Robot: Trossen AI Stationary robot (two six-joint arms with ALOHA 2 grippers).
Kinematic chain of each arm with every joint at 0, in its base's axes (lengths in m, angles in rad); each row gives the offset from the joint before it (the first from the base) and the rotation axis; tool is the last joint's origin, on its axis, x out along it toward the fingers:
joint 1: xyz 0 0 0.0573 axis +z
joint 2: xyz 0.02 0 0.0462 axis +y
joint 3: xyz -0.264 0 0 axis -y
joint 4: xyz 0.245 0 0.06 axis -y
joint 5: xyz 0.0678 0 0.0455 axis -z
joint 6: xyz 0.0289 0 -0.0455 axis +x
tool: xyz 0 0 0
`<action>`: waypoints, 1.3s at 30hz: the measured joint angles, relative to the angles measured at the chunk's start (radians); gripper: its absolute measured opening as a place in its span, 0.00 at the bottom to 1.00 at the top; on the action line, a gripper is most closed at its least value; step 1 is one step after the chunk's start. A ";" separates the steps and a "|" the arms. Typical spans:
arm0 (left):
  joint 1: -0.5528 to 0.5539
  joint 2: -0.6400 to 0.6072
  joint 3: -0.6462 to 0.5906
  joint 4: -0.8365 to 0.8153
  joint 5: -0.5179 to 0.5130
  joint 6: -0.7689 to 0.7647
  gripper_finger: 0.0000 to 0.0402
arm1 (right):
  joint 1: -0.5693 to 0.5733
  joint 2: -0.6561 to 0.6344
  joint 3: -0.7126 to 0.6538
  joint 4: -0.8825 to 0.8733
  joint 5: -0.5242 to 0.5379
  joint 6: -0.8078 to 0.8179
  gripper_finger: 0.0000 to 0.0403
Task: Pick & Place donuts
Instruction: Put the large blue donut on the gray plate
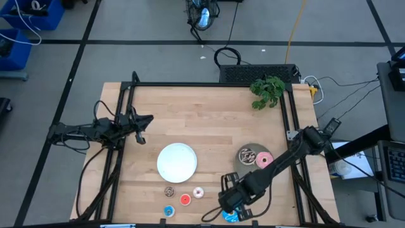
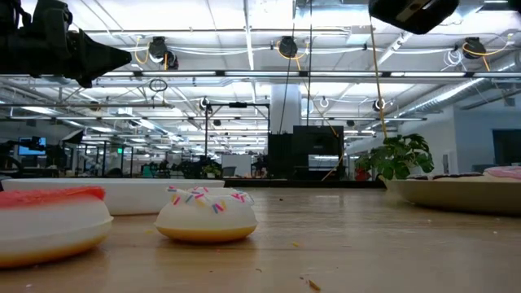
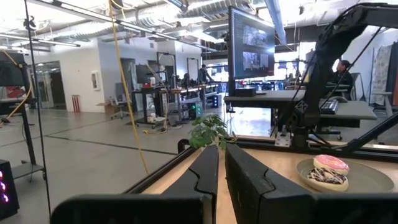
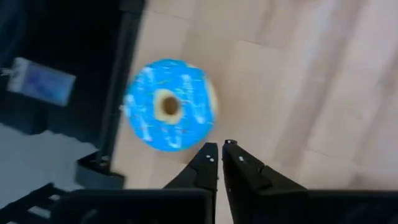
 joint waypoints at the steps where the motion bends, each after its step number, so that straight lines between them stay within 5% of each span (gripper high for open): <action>1: 0.000 0.000 0.000 -0.004 0.000 0.000 0.09 | 0.000 0.001 0.000 0.005 -0.013 -0.005 0.05; 13: 0.000 0.000 0.000 -0.012 -0.036 -0.001 0.09 | -0.001 -0.005 0.001 0.062 0.007 -0.089 0.00; 39: 0.000 0.000 0.000 -0.015 -0.035 0.004 0.09 | 0.006 -0.006 -0.042 0.117 -0.002 0.102 0.00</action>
